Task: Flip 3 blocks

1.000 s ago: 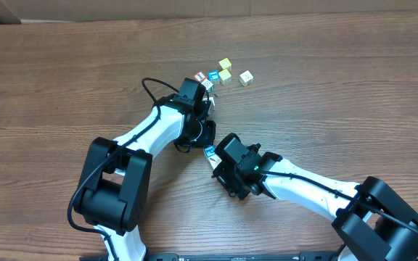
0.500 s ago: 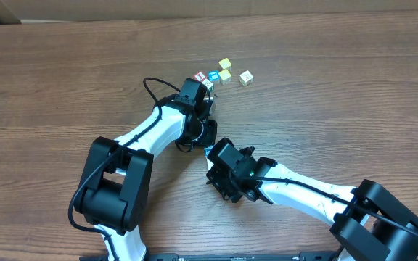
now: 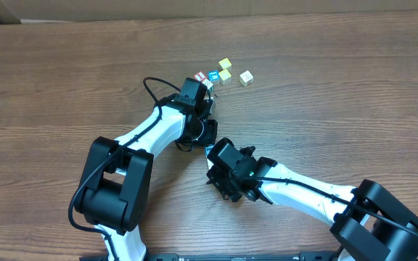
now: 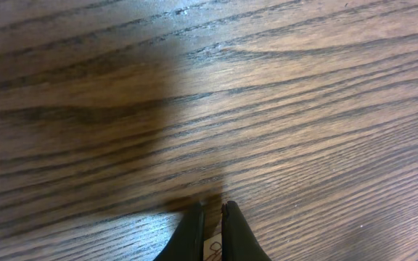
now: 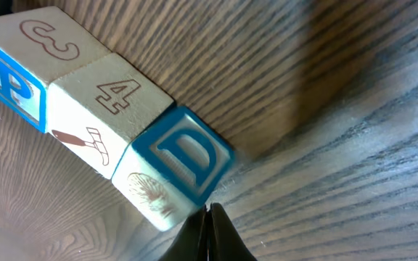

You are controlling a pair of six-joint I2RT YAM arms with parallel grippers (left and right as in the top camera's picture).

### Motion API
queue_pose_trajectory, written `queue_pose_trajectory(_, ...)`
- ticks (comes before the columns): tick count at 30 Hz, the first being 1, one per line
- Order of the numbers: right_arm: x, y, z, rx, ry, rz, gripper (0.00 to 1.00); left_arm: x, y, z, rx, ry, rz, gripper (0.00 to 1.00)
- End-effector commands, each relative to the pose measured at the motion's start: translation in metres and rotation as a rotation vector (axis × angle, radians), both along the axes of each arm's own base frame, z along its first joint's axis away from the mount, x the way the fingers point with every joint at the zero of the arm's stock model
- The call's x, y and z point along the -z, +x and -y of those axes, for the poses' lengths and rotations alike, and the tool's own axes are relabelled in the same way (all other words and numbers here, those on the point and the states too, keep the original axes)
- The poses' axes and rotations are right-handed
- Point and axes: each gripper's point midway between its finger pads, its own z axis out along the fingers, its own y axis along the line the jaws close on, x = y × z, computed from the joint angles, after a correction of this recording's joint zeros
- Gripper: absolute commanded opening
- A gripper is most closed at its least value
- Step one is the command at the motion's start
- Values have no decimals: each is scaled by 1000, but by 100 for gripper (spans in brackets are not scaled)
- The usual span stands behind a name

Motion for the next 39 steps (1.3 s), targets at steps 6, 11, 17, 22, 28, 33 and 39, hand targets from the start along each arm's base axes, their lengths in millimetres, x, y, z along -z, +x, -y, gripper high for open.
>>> queue_pose_trajectory(6, 0, 3, -1, 12, -4, 16, 4, 1, 4, 8, 10, -19, 7, 4)
queue_pose_trajectory(11, 0, 3, -1, 12, -4, 16, 4, 1, 4, 8, 10, -20, 9, 4)
queue_pose_trajectory(17, -1, 3, -2, -22, -6, 35, 4, 2, 4, 7, 9, -15, 7, 4)
queue_pose_trajectory(22, -19, 11, -5, -120, 7, 120, 4, 2, 4, 7, 9, -15, 10, 4)
queue_pose_trajectory(28, -58, 24, 0, -274, -15, 248, 4, 2, 5, 7, 8, -13, 12, 4)
queue_pose_trajectory(33, -71, 36, 19, -416, -102, 292, 4, 2, 5, 7, 9, -13, 12, 4)
queue_pose_trajectory(39, -67, 53, 52, -369, -156, 251, 4, 2, 5, 7, 9, -13, 13, 4)
